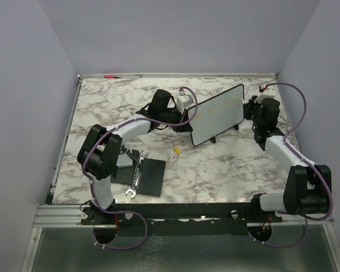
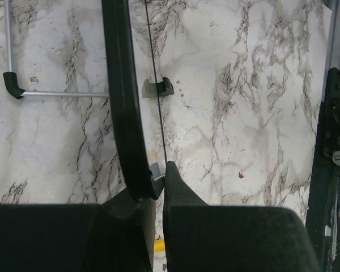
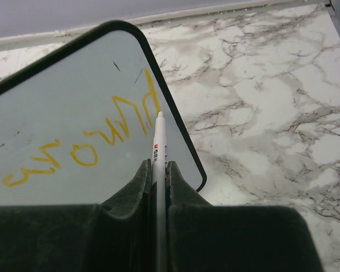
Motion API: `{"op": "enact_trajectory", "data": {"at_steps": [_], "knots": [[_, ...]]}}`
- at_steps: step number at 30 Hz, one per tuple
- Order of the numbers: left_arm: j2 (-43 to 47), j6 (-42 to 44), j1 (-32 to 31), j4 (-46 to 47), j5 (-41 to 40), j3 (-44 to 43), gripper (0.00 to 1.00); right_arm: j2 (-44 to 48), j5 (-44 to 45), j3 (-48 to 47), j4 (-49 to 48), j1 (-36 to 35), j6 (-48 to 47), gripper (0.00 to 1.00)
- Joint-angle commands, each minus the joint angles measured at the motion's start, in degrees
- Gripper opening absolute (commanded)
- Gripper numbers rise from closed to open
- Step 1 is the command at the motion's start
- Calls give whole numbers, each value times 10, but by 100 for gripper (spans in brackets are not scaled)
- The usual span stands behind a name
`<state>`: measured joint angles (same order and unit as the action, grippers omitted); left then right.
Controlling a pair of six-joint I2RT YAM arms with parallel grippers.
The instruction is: Write a sentence on the whiteboard
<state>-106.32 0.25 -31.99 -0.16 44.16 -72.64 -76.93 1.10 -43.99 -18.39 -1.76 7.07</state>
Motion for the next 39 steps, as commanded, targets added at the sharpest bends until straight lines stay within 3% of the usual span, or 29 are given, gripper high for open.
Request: {"op": "enact_trajectory", "data": {"at_steps": [1,23,39], "knots": [[-6,19,-1,-12,5,-9,0,-7,2,22,-6,2,9,1],[-7,16,-1,-12,2,-9,0,-20,42,12,2,2,13,1],[-8,1,-1,-12,-7,-13,0,121,3,28,117,2,53,1]]}}
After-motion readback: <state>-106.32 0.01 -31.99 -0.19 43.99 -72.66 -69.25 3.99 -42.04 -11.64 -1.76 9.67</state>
